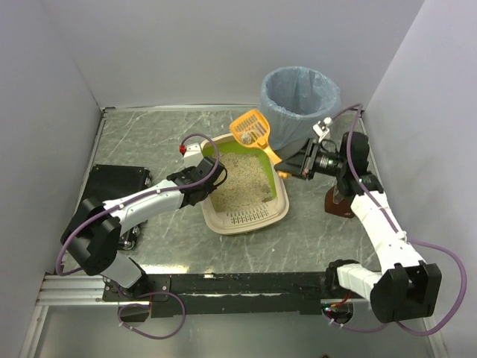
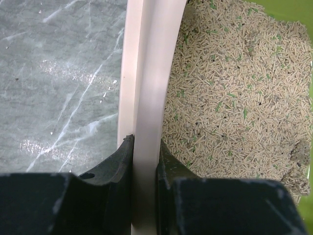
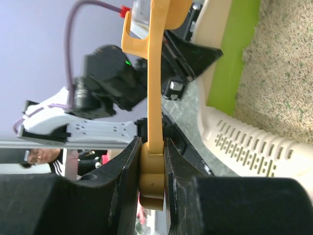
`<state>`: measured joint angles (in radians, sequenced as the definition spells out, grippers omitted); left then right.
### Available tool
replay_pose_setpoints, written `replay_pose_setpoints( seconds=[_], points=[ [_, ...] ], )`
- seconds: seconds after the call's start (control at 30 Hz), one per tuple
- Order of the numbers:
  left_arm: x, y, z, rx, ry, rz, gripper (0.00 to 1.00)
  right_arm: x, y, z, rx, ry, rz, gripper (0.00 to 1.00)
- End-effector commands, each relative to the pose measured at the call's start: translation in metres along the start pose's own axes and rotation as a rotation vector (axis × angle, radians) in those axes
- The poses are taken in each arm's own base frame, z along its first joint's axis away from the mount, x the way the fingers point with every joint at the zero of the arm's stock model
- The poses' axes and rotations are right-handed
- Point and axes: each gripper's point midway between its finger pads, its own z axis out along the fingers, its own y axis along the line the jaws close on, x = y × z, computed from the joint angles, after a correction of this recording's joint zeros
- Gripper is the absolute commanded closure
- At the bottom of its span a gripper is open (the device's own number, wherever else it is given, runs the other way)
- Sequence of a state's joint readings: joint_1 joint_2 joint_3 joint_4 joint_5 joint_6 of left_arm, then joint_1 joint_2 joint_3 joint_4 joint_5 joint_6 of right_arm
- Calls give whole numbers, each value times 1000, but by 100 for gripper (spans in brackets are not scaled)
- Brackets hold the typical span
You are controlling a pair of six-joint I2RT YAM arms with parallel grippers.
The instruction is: Clean the litter box
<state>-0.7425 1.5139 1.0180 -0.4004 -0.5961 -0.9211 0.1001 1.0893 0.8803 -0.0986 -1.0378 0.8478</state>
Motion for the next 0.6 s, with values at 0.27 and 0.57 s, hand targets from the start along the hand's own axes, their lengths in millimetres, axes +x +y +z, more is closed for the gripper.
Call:
replay_pose_setpoints(
  seconds=[0.27, 0.57],
  points=[
    [-73, -80, -32, 304, -131, -292, 99, -104, 52, -30, -1, -155, 18, 100],
    [-78, -79, -36, 317, -141, -303, 99, -178, 5, -67, 262, -330, 71, 100]
  ],
)
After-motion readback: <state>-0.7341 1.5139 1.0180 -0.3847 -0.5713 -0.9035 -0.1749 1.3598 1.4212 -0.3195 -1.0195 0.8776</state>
